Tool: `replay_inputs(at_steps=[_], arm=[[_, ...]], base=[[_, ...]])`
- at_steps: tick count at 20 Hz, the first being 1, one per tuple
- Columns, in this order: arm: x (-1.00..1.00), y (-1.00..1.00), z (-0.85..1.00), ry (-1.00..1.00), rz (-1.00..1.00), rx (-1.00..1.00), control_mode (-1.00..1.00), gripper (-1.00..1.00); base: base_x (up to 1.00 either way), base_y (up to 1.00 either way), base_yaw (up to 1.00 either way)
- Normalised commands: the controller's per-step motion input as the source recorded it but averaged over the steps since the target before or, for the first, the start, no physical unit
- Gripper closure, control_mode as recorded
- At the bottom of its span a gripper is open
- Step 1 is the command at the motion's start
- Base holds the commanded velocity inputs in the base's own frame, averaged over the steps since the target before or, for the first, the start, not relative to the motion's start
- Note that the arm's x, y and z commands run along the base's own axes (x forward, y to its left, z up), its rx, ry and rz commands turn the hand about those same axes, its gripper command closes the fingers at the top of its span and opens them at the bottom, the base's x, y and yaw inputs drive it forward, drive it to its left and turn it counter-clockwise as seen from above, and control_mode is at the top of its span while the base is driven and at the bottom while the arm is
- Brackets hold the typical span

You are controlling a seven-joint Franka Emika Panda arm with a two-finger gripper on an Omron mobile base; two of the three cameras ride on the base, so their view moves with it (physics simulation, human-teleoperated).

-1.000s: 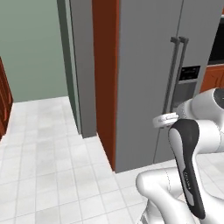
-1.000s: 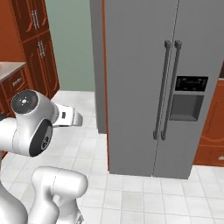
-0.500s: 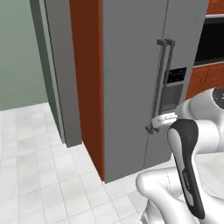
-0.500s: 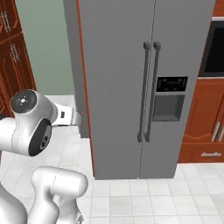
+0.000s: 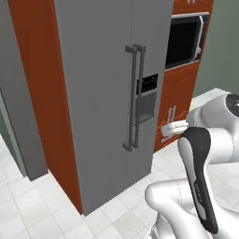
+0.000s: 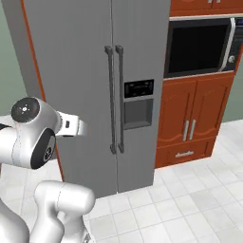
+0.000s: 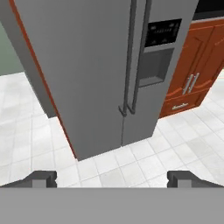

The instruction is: Retrieve the fish from the fridge and place it on the saucepan with marinade on the stove.

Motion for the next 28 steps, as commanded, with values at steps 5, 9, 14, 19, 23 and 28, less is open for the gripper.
replay_inputs(at_steps=[5,9,14,19,23,28], arm=[[0.00,0.00,0.00,0.00,0.00,0.00,1.00,-1.00],[0.00,0.00,0.00,0.00,0.00,0.00,1.00,-1.00],[0.00,0.00,0.00,0.00,0.00,0.00,1.00,-1.00],[0.00,0.00,0.00,0.00,0.00,0.00,1.00,-1.00],[0.00,0.00,0.00,0.00,0.00,0.00,1.00,-1.00],[0.00,0.00,0.00,0.00,0.00,0.00,1.00,-1.00]], base=[[0.60,-0.21,-0.31],[0.77,-0.28,-0.18],[0.81,-0.33,-0.15],[0.63,-0.50,-0.09],[0.46,-0.64,0.04],[0.42,-0.94,0.32]])
